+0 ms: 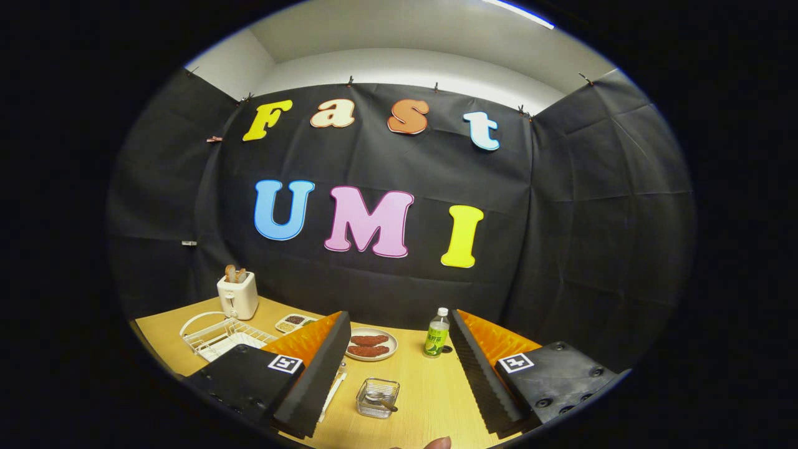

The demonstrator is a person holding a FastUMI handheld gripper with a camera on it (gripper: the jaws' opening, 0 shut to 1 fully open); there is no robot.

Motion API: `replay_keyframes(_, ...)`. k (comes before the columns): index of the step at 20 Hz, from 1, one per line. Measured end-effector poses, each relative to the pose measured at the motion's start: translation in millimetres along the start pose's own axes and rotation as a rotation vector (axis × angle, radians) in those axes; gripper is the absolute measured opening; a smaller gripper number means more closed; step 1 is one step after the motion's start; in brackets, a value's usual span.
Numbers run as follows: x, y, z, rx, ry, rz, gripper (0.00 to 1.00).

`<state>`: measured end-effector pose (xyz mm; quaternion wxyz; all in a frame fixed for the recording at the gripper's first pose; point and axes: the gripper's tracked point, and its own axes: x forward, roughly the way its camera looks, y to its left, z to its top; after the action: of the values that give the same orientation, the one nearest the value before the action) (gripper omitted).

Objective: Take the plate from the dish rack, then take the spoon from the basket and place it into the plate.

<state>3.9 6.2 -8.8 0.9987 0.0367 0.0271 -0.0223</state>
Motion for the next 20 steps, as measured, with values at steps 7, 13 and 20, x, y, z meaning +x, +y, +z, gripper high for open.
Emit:
replay_keyframes(7, 8, 40, -2, 0.055, 0.046, 0.039, 0.97)
replay_keyframes(13, 38, 117, -49, 0.058, 0.319, 0.128, 0.98)
replay_keyframes(20, 81, 173, -139, 0.11, 0.718, 0.103, 0.82)
